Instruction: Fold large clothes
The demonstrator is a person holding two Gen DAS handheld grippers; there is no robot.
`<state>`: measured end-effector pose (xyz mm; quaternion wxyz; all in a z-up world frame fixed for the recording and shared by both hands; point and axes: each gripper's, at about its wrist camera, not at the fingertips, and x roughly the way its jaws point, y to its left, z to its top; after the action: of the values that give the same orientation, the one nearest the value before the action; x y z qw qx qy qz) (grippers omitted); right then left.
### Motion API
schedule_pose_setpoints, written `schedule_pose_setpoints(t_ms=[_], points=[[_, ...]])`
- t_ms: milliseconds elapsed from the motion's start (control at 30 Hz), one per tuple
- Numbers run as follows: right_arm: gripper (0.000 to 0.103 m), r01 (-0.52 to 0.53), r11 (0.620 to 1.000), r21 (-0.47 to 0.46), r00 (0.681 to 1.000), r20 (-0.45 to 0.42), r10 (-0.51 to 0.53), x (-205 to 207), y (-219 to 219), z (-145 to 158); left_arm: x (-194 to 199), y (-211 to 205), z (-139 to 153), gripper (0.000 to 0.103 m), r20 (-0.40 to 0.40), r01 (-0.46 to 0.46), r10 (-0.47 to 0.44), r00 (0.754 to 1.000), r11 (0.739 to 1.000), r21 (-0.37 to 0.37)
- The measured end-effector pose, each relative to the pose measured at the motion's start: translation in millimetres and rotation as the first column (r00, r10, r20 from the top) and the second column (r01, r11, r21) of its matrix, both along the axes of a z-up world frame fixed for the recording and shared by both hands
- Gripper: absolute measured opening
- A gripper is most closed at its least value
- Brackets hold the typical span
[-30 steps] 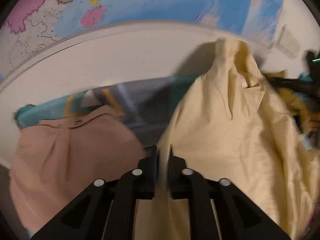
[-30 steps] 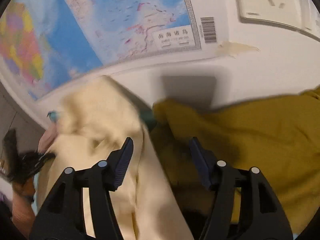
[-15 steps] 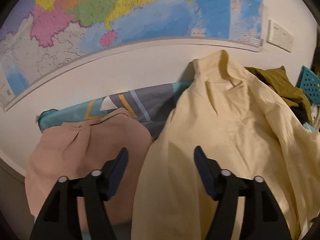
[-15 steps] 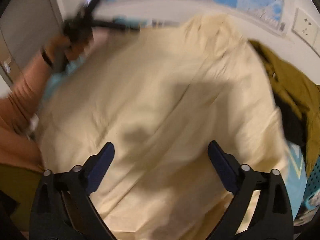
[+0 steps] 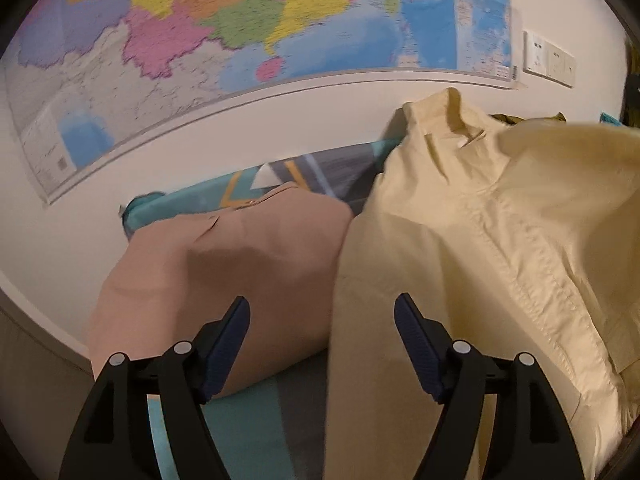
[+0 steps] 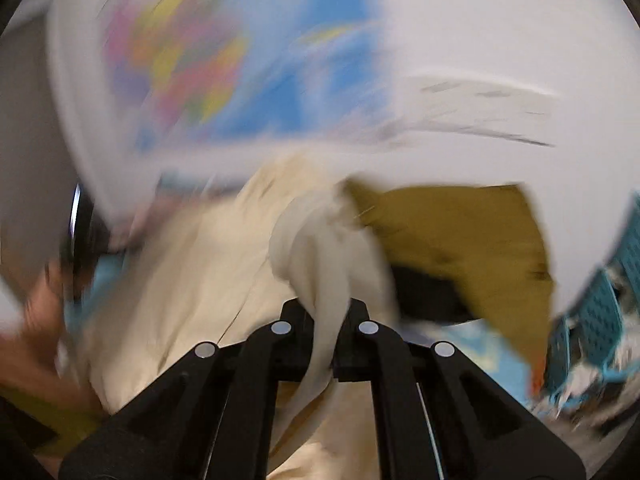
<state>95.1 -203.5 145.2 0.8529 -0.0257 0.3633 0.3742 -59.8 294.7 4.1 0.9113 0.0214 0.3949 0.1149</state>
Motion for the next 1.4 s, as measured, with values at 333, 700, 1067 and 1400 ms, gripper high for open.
schedule_pose_setpoints(t_ms=[333, 700, 1067, 1400], points=[[0.055, 0.331, 0.938, -0.105, 0.851, -0.397, -0.344, 117.4, -107.5, -156.6, -14.9, 3.6, -32.5, 0.086, -0.075, 0.098, -0.110, 0.991, 0.985, -0.142], [0.082, 0.102, 0.986, -0.130, 0.945, -0.297, -0.137, 51.2, -80.3, -149.4, -17.2, -0.5, -75.8, 0.054, -0.162, 0.148, -0.214, 0.963, 0.927, -0.344], [0.001, 0.322, 0.941, -0.107, 0.944, -0.039, -0.328, 71.3, -116.0, -101.0, 6.4, 4.1, 19.6, 0.008, 0.011, 0.057, -0.056, 0.998, 0.993, -0.105], [0.068, 0.356, 0.907, -0.226, 0.931, 0.000, -0.365, 56.8, -93.3, -122.5, -0.8, 36.1, -32.0, 0.062, -0.115, -0.087, 0.075, 0.991, 0.990, -0.109]])
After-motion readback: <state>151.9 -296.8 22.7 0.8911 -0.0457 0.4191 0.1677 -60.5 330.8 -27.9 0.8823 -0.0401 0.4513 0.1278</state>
